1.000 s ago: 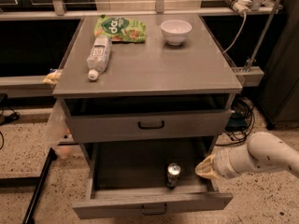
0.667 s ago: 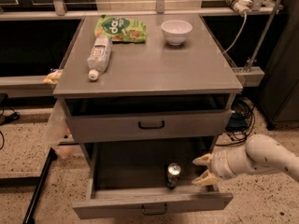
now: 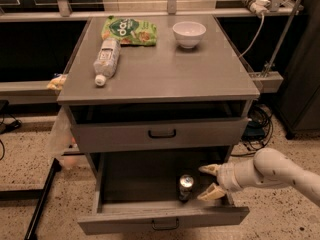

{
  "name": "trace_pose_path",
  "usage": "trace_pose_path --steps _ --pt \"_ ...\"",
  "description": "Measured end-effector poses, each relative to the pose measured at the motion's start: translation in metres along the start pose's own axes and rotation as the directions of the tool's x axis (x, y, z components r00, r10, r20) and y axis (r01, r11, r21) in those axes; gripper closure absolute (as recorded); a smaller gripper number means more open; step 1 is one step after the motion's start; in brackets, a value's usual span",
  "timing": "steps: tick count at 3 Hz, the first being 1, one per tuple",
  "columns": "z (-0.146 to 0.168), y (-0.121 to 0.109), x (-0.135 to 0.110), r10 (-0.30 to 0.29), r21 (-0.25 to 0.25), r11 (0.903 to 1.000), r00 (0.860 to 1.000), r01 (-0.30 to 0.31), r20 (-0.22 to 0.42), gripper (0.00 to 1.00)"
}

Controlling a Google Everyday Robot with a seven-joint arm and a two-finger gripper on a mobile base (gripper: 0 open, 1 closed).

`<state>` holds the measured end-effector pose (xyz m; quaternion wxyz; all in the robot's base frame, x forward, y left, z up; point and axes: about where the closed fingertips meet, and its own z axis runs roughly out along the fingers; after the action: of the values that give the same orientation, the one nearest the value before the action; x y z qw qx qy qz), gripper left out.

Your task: Pick redbull can from middle drawer and place on counter

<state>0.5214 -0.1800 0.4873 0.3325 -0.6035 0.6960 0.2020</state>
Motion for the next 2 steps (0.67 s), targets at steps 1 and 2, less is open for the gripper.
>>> trace_pose_path --steps 1,2 --pt "0.020 -0.007 -0.002 -0.011 -0.004 0.9999 0.999 0.011 0.032 0.37" --pt "0.039 -0.009 -0.005 -0.017 -0.016 0.9997 0.998 0.018 0.060 0.35"
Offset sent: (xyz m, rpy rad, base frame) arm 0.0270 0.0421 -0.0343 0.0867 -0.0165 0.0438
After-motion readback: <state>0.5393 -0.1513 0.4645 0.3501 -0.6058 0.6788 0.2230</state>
